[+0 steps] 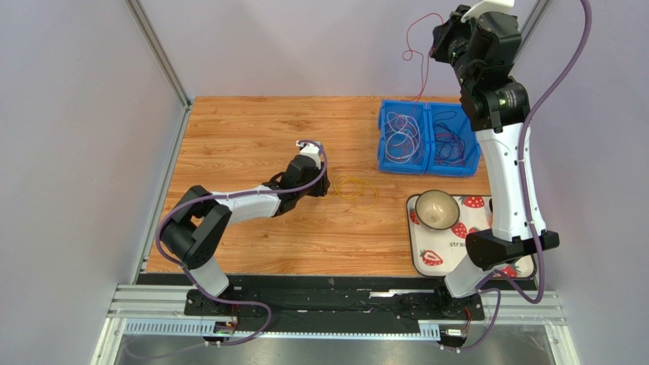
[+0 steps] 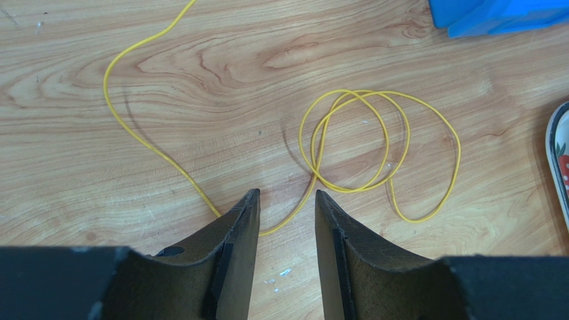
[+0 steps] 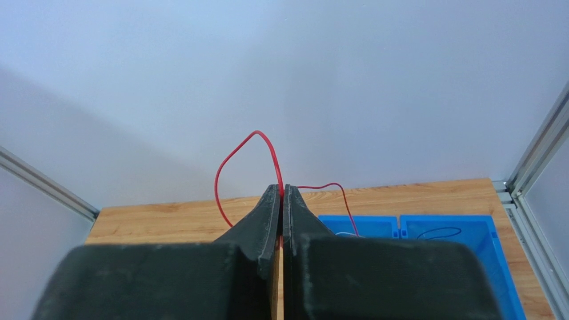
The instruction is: Untangle the cables
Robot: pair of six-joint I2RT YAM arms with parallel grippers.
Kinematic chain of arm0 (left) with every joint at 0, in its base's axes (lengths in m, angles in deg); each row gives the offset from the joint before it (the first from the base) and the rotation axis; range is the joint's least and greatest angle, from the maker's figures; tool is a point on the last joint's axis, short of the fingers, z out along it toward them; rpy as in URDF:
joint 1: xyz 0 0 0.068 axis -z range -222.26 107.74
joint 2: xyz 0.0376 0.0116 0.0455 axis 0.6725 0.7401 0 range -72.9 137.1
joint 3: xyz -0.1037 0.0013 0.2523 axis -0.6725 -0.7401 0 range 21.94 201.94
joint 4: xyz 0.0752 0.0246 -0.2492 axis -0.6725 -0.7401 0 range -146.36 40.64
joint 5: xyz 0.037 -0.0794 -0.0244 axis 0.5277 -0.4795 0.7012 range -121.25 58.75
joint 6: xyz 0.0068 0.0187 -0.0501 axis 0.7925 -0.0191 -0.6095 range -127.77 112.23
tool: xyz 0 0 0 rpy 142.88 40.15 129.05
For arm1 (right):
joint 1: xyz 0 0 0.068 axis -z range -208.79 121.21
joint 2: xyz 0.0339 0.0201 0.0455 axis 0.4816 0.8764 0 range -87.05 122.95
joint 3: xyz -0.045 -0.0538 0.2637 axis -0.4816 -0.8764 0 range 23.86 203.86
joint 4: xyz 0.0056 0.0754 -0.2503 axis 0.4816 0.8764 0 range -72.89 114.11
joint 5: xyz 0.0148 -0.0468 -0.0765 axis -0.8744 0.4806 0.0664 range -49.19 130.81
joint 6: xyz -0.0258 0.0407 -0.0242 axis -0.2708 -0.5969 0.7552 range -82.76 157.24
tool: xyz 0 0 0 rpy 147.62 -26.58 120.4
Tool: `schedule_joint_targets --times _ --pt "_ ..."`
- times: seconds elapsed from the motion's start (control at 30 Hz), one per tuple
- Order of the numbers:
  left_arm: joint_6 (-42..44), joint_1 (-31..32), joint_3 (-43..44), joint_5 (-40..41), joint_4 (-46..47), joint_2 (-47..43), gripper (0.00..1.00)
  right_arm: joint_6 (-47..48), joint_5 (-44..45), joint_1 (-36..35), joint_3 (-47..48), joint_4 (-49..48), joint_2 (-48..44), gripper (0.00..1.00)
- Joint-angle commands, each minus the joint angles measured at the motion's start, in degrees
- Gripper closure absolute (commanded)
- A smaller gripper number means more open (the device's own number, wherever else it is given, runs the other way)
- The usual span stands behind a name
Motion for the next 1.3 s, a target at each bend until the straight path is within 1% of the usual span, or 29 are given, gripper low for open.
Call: schedule_joint_targets --times 0.0,0.1,0.3,0.37,0.53,0.7,1.07,1.27 --pt "-0.33 0.0 0.25 0.93 2.74 -1.61 0.56 -0.08 0.75 2.5 1.4 -3.78 1.06 1.0" --pt "-0.42 -0.09 0.34 0.84 2.74 -1.44 0.56 -0.17 1.28 4.0 -0.53 -5.01 1.23 1.0" --pt "-0.16 0.0 0.96 0.75 2.39 -0.91 0.57 -0.95 1.72 6.2 -8.34 -8.35 1.58 1.0" --pt "-0.16 0.0 0.96 0.75 2.39 -1.0 0.57 -2.09 0.4 7.08 -11.32 -9.23 1.93 1.0" --pt "-0.07 -0.09 0.87 0.75 2.39 -1.08 0.57 -3.68 -1.44 7.61 -15.2 -10.2 3.87 1.0" --pt "0.02 0.0 0.7 0.84 2.47 -1.44 0.57 -4.91 -1.18 7.69 -20.82 -11.17 5.36 1.0" --pt "0.2 -0.09 0.52 0.23 2.74 -1.44 0.57 -8.42 -3.47 7.69 -28.82 -11.7 8.53 1.0" --pt "0.28 -0.09 0.34 -0.21 3.09 -1.44 0.57 -9.04 -4.26 7.69 -30.85 -11.52 10.46 1.0"
